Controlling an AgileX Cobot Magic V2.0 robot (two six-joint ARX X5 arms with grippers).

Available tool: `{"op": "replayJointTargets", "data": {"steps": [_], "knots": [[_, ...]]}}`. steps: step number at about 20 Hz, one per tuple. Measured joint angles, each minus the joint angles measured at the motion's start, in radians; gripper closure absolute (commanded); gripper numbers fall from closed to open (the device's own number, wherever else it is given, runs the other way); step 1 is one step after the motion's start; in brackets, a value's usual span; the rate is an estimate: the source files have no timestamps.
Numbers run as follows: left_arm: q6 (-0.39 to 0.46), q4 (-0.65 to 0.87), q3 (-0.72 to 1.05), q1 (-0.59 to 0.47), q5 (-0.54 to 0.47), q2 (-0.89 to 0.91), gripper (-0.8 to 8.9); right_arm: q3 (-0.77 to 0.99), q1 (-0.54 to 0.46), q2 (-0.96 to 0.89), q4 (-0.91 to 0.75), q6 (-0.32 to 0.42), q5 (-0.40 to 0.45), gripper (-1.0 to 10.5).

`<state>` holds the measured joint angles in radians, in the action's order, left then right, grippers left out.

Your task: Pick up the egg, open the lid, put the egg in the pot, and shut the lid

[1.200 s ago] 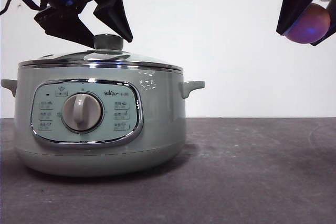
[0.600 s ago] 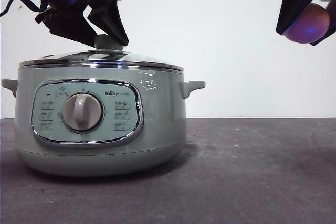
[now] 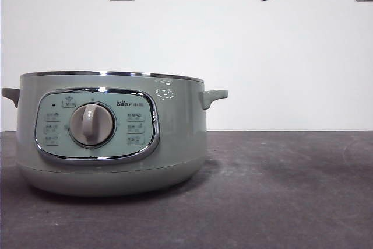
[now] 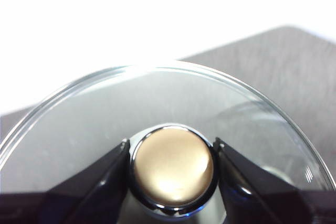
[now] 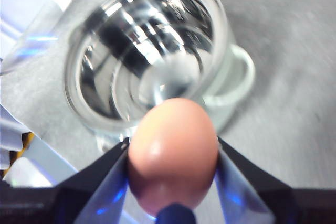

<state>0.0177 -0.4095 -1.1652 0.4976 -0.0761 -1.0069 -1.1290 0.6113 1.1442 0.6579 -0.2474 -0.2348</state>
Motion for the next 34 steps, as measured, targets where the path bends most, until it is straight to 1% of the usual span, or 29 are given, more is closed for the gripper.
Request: {"op": "replayJointTargets", "data": {"steps": [4,9,12,13,15,20,24,32,33,34], "knots": [[0.001,-0.147,-0.063,0.0,-0.002,0.129,8.22,-0.176,0.046,0.2,0.006,0.059,0.0,9.6],[0.002,-0.254,-0.112,0.0,-0.091,0.278,8.22,-0.445,0.104,0.478,0.066,0.145,0.001,9.6],[0.001,-0.306,-0.139,0.0,-0.111,0.356,8.22,-0.581,0.124,0.639,0.112,0.194,0.003,9.6],[0.001,-0.331,-0.153,0.0,-0.121,0.376,8.22,-0.617,0.13,0.687,0.127,0.209,0.013,9.6],[0.001,-0.364,-0.187,0.0,-0.134,0.406,8.22,-0.667,0.144,0.781,0.133,0.243,0.075,9.6],[0.001,-0.421,-0.201,0.0,-0.132,0.402,8.22,-0.704,0.193,0.933,0.111,0.315,0.185,9.6],[0.001,-0.431,-0.201,0.0,-0.131,0.397,8.22,-0.704,0.206,0.985,0.071,0.344,0.187,9.6],[0.001,-0.452,-0.201,0.0,-0.132,0.4,8.22,-0.704,0.206,1.013,0.084,0.369,0.186,9.6],[0.001,-0.452,-0.201,0.0,-0.132,0.4,8.22,-0.704,0.206,1.014,0.085,0.369,0.186,9.3],[0.001,-0.452,-0.201,0.0,-0.132,0.4,8.22,-0.704,0.207,1.015,0.085,0.371,0.186,8.5]]}}
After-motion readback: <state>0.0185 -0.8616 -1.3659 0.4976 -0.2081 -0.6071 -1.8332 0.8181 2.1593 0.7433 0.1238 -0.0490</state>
